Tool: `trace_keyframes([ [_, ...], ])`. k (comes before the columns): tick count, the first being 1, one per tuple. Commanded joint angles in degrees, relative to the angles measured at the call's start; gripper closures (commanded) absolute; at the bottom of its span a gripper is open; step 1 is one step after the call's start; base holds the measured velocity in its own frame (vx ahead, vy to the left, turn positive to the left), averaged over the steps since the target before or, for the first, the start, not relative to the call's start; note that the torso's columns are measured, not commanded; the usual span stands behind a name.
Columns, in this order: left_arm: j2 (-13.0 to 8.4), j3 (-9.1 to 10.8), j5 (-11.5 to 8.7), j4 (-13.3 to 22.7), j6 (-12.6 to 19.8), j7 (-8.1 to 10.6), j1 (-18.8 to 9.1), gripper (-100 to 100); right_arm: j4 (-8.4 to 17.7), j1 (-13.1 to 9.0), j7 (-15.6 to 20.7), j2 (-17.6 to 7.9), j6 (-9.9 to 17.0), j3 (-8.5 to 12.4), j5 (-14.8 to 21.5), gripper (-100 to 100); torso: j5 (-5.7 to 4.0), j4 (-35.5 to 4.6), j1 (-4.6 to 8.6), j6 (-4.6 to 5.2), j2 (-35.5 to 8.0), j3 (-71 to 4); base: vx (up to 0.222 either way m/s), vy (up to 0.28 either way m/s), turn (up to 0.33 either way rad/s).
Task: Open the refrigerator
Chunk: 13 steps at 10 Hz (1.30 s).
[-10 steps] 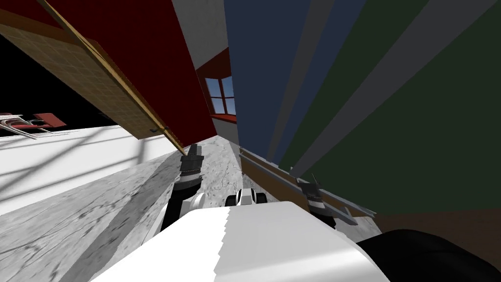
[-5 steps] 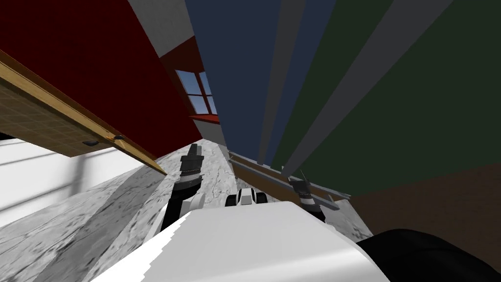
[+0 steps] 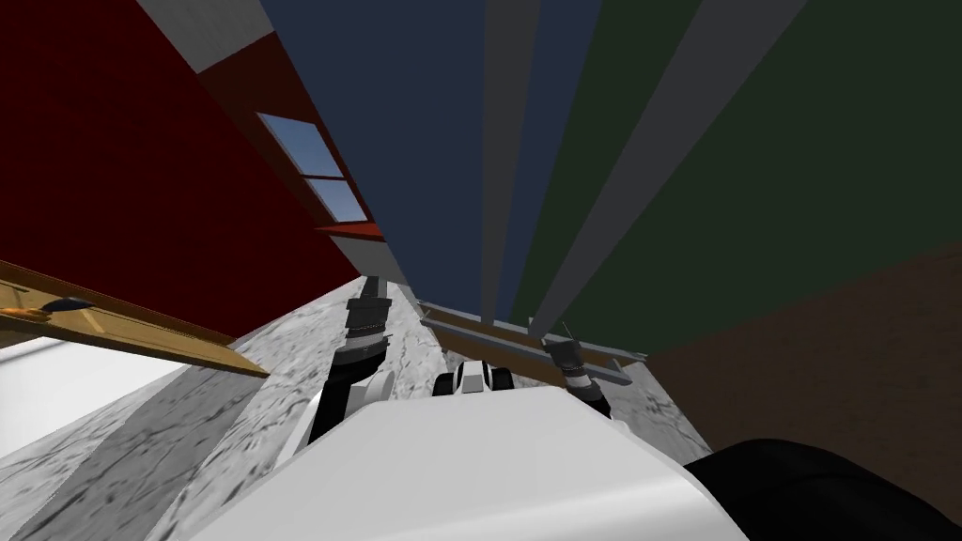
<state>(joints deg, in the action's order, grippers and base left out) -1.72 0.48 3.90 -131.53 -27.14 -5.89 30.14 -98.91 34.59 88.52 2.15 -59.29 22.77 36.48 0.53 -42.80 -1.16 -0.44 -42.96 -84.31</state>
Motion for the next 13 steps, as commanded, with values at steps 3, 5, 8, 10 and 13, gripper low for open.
trace_keyframes([
  [3, 0.0, -0.01, 0.0, 0.0, 0.0, 0.0, 0.0, 0, 2.1, -1.4, 1.4, -0.6, -1.0, 2.1, -2.5, 100, 0.03, -0.1, 0.58, 0.28, 0.0, -0.1, -0.057, -0.021, 0.246],
  [5, 0.0, -0.01, 0.0, 0.0, 0.0, 0.0, 0.0, 0, 4.2, -1.9, 2.7, -1.3, -0.5, 4.7, -4.9, 100, 0.05, 0.0, 0.69, 0.46, -0.1, -0.1, -0.132, 0.014, 0.354],
  [8, 0.0, 0.0, 0.0, 0.0, 0.0, 0.0, 0.0, 0, 8.5, -3.1, 5.4, -2.5, 0.4, 9.1, -9.0, 100, 0.05, 0.0, 0.74, 0.54, 0.2, -0.2, -0.133, 0.042, 0.404],
  [10, 0.0, 0.0, 0.0, 0.0, 0.0, 0.0, 0.0, 0, 10.6, -3.7, 6.7, -3.2, 0.9, 11.7, -11.3, 100, 0.1, 0.0, 0.75, 0.61, 0.3, -0.2, -0.109, 0.044, 0.367],
  [13, 0.0, 0.0, 0.0, 0.0, 0.0, 0.0, 0.0, 0, 12.8, -4.3, 8.0, -3.8, 1.3, 14.9, -14.1, 100, 0.05, 0.1, 0.69, 0.65, 0.0, 0.0, -0.112, 0.049, 0.33],
])
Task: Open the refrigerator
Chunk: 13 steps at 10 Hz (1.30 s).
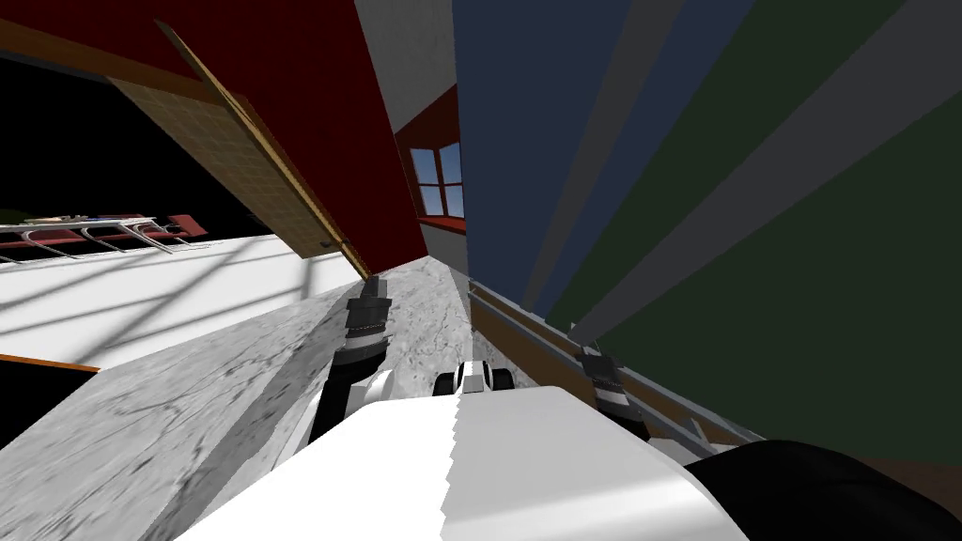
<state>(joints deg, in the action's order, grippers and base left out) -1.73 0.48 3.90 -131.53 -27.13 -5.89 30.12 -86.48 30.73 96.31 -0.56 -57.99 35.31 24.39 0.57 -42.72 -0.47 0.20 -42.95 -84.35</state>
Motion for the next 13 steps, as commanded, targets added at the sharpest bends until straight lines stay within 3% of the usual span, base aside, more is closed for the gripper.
trace_keyframes([
  [1, 0.0, 0.01, 0.0, 0.0, 0.0, 0.0, 0.0, 0, 2.5, -1.0, 1.5, -1.7, 0.5, 3.9, -3.8, 100, 0.15, -0.1, -0.01, 0.08, 0.0, 0.0, -0.122, 0.061, 0.403],
  [4, 0.0, 0.01, 0.0, 0.0, 0.0, 0.0, 0.0, 0, 4.6, -1.6, 2.9, -2.4, 1.0, 7.6, -6.7, 100, 0.13, 0.0, -0.07, 0.0, 0.2, -0.1, -0.103, 0.063, 0.338],
  [7, 0.0, 0.02, 0.0, 0.0, 0.0, 0.0, 0.0, 0, 8.9, -2.8, 5.5, -3.7, 1.9, 11.9, -11.0, 100, 0.34, 0.0, -0.26, -0.04, 0.2, -0.2, -0.095, 0.077, 0.384],
  [8, 0.0, 0.01, 0.0, 0.0, 0.0, 0.0, 0.0, 0, 8.9, -2.8, 5.5, -3.7, 1.9, 12.7, -11.3, 100, 0.37, 0.0, -0.4, -0.11, 0.2, -0.2, -0.083, 0.067, 0.3],
  [9, 0.0, 0.02, 0.0, 0.0, 0.0, 0.0, 0.0, 0, 9.3, -2.6, 5.3, -3.2, 2.7, 11.7, -10.6, 100, 0.34, 0.1, -0.49, -0.09, 0.2, -0.2, -0.027, 0.014, 0.043],
  [13, 0.0, 0.02, 0.0, 0.0, 0.0, 0.0, 0.0, 0, 9.0, -1.6, 0.5, -6.6, 1.5, 8.4, -9.1, 100, 0.08, 0.1, -0.09, 0.22, -0.2, 0.1, -0.244, -0.009, 0.11],
])
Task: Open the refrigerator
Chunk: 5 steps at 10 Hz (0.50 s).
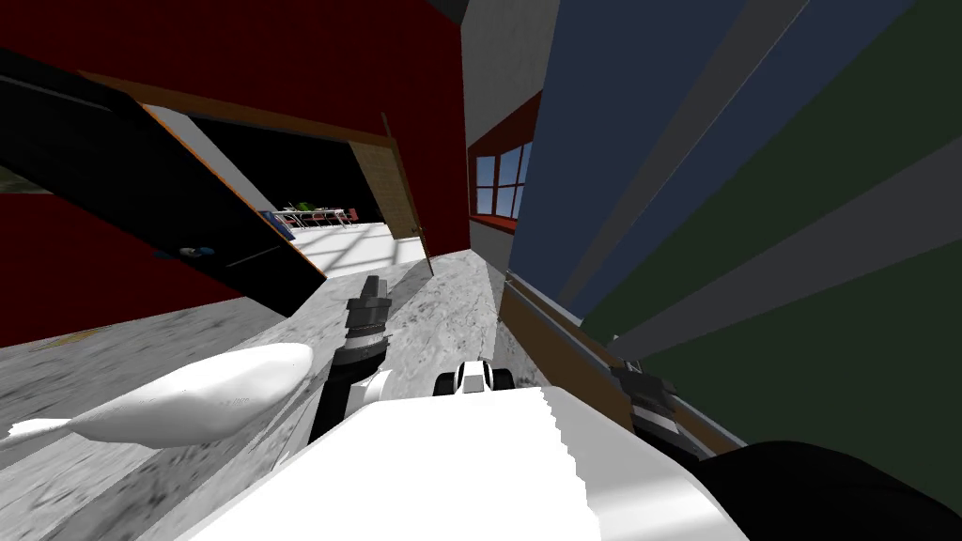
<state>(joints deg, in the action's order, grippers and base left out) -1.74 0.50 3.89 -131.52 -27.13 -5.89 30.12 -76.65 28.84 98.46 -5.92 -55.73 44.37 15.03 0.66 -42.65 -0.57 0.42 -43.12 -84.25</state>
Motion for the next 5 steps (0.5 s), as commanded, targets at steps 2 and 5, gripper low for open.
trace_keyframes([
  [2, 0.0, 0.0, 0.0, 0.0, 0.0, 0.0, 0.0, 0, -1.1, 0.7, -3.6, -2.7, -1.2, -2.0, 0.9, 100, 0.03, 0.0, 0.09, 0.16, 0.0, 0.0, -0.253, 0.021, 0.057],
  [5, 0.0, 0.0, 0.0, 0.0, 0.0, 0.0, 0.0, 0, -1.6, 1.2, -6.5, -4.9, -2.0, -4.0, 1.8, 100, -0.05, 0.0, 0.39, -0.03, 0.4, -0.2, -0.211, 0.028, 0.065],
])
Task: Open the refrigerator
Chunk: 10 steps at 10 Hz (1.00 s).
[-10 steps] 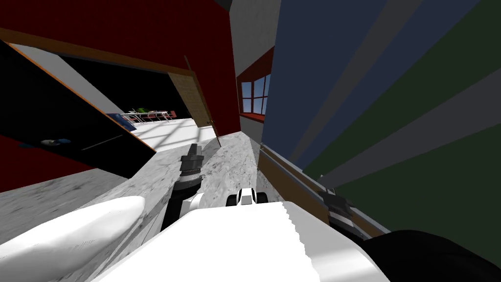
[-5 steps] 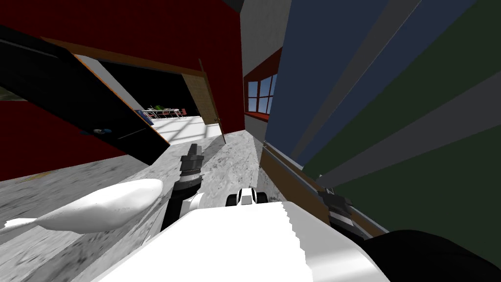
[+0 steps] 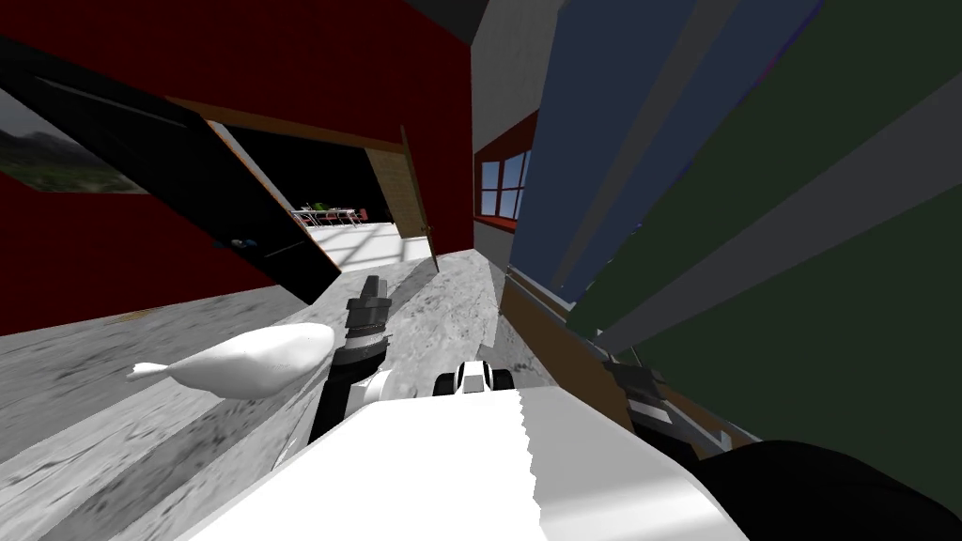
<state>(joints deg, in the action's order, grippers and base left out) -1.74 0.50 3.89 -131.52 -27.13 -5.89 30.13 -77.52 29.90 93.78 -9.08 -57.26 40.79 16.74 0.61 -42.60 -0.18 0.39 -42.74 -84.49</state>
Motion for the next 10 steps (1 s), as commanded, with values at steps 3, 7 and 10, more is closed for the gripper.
trace_keyframes([
  [3, 0.0, 0.0, 0.0, 0.0, 0.0, 0.0, 0.0, 0, -0.2, 0.5, -2.1, -1.5, -1.8, -2.5, 1.3, 100, -0.02, 0.0, 0.08, -0.25, 0.0, 0.0, -0.17, -0.02, 0.094],
  [7, 0.0, 0.0, 0.0, 0.0, 0.0, 0.0, 0.0, 0, -1.1, 0.8, -4.3, -3.5, -4.6, -5.4, 2.8, 100, -0.02, -0.1, -0.09, 0.02, -0.3, 0.2, -0.223, -0.053, 0.085],
  [10, 0.0, 0.01, 0.0, 0.0, 0.0, 0.0, 0.0, 0, -1.7, 1.1, -6.0, -4.9, -6.8, -7.6, 4.0, 100, 0.02, -0.1, 0.03, 0.07, -0.2, 0.1, -0.251, -0.066, 0.09],
])
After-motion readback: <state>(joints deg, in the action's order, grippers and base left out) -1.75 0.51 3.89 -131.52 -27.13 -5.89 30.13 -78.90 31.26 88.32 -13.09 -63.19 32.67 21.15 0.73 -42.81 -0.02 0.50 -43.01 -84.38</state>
